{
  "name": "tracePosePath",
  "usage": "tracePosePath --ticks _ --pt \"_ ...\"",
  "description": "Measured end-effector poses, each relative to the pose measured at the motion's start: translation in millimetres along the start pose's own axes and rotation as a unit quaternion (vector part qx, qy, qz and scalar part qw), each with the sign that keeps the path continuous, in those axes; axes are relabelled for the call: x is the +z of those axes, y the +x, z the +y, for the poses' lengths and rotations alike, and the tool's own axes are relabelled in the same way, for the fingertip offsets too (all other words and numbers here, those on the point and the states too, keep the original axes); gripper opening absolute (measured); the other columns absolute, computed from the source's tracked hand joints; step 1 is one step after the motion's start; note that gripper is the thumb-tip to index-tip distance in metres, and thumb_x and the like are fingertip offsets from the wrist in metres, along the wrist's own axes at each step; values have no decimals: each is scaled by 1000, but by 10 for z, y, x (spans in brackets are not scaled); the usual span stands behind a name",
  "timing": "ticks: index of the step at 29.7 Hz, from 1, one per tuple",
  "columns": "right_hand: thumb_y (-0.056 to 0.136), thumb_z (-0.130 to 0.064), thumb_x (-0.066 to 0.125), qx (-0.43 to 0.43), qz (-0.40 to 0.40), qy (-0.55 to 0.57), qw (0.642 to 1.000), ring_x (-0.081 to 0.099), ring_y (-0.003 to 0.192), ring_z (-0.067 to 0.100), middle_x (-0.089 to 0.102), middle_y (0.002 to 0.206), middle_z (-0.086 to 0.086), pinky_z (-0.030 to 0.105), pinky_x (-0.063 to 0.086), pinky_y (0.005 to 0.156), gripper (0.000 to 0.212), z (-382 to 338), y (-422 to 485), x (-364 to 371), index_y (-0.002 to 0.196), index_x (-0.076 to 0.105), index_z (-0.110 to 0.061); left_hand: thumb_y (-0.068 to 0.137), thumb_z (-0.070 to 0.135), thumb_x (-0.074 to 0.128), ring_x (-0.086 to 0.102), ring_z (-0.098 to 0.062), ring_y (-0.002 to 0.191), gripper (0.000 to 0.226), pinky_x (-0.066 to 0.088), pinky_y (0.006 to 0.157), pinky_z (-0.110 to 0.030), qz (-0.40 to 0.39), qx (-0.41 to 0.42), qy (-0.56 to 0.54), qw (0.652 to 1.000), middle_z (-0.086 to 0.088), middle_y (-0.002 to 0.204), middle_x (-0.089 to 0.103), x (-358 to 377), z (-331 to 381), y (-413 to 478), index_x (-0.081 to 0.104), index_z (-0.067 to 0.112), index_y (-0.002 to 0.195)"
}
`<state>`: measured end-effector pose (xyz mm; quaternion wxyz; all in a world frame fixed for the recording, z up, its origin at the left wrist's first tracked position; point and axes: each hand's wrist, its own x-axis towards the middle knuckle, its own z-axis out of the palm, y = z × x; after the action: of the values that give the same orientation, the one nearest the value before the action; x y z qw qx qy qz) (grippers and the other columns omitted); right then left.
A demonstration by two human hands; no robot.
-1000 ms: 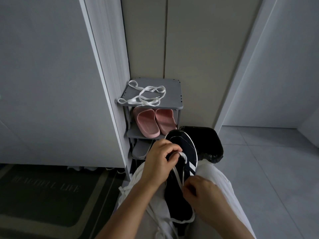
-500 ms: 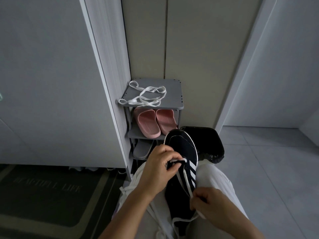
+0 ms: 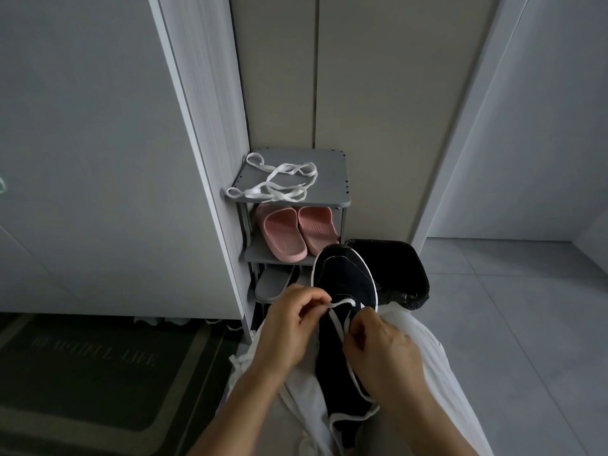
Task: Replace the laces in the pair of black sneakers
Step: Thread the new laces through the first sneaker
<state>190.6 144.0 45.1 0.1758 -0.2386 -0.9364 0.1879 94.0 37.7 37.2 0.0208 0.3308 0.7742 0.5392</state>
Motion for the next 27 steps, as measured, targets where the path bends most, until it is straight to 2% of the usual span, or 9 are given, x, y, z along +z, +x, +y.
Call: tracePosePath --ticks 4,6,8,11,14,18,20,23,27 --pt "90 -47 47 27 -36 28 999 50 69 14 50 76 -10 25 36 61 24 41 2 -41 87 43 -24 82 5 66 57 -6 89 12 45 74 -13 -97 48 60 992 12 87 58 -168 22 177 70 11 92" --pt "86 -58 47 19 -23 -20 999 45 67 12 46 77 -11 24 32 58 35 12 -9 -30 86 35 -25 82 4 66 57 -7 86 11 45 74 -15 -138 68 87 984 11 85 58 -229 34 244 70 10 90" --pt "83 -53 56 14 3 -41 999 40 61 11 41 74 -12 23 27 49 37 -5 5 31 82 33 -24 81 7 67 56 -6 78 6 45 71 -17 -143 92 124 978 13 81 55 -235 26 281 69 11 86" --pt "61 -25 81 -34 29 -36 998 28 43 10 36 58 -11 11 7 40 49 39 18 122 71 33 -24 81 14 68 53 -6 69 6 47 63 -22 -98 117 172 973 17 76 47 -164 -23 271 62 14 81" --pt "56 -10 79 -76 40 -16 996 35 42 10 46 64 -7 11 8 38 40 74 3 152 75 46 -21 80 15 62 47 -7 65 18 36 55 -14 -12 109 173 979 16 74 43 -21 -29 176 47 24 76" --pt "68 -23 75 -69 82 -24 994 52 45 16 51 68 -3 13 13 38 17 21 47 149 77 62 -18 78 10 51 39 -8 60 25 32 52 -21 57 83 154 983 10 71 41 169 0 99 34 28 73" --pt "68 -29 79 -60 80 -38 994 52 44 16 51 66 -2 16 16 36 20 -3 78 176 70 63 -17 83 16 47 44 -8 66 14 36 56 -20 51 86 149 984 11 77 45 172 -41 71 40 28 81" --pt "60 -27 84 -47 66 -63 995 50 43 13 50 64 -5 11 5 39 26 -14 107 225 60 60 -19 88 25 41 50 -5 79 10 37 65 -13 53 89 145 984 8 88 54 144 -96 20 46 26 96" --pt "52 -20 86 -30 55 -64 996 47 37 14 49 61 -4 10 -1 43 33 -27 96 186 54 53 -17 88 29 43 47 6 77 10 36 65 -4 53 88 136 985 7 89 54 169 -114 -46 48 27 96"
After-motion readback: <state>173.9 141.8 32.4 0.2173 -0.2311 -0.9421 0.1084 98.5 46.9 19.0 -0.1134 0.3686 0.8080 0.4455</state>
